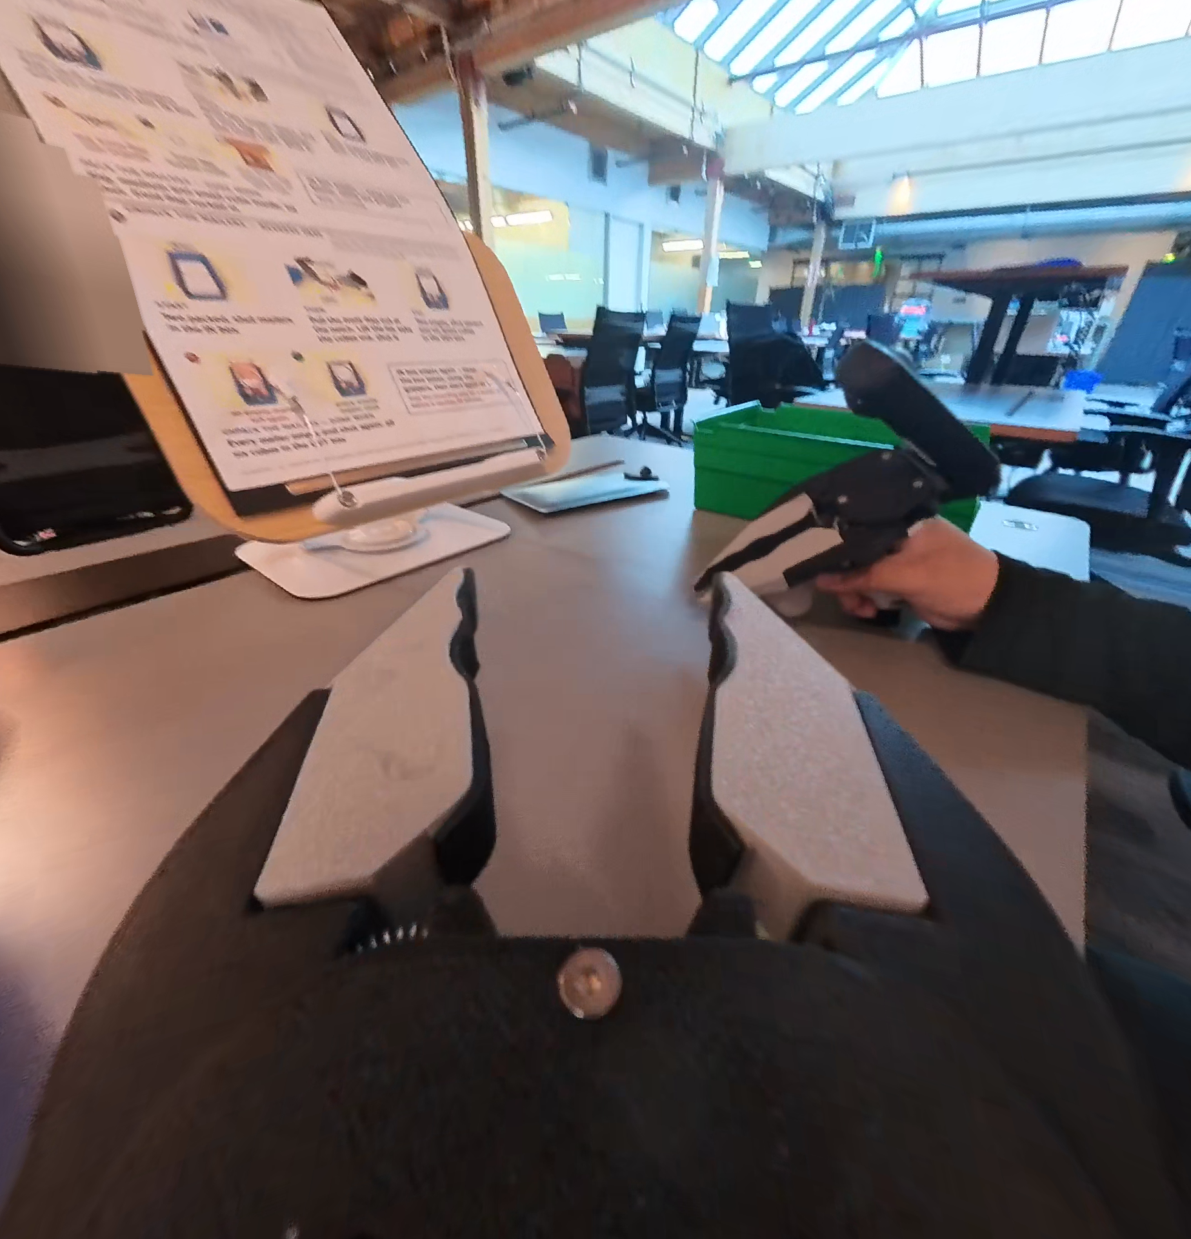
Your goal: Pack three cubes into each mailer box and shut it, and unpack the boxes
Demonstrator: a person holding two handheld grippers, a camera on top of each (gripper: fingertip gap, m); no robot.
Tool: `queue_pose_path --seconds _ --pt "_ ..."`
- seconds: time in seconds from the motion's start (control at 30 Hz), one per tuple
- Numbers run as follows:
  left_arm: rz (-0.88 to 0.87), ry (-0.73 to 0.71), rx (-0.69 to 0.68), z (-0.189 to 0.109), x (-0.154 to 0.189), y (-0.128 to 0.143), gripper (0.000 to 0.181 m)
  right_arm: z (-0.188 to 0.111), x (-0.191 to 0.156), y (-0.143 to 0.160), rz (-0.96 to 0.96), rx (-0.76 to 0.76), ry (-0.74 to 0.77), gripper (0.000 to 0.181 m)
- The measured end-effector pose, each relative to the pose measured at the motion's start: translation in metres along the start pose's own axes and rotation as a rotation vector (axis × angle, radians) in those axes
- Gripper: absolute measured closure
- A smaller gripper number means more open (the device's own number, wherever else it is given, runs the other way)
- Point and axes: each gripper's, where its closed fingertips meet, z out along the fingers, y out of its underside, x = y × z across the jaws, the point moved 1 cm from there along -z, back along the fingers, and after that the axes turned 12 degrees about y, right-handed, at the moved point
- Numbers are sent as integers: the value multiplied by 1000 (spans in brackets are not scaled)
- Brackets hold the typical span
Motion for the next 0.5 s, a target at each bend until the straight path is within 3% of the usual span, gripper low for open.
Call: queue_pose_path --seconds 0.5 --pt "38 -41 -6 -1 -3 -1 111 1 0 2 -17 -10 6 171"
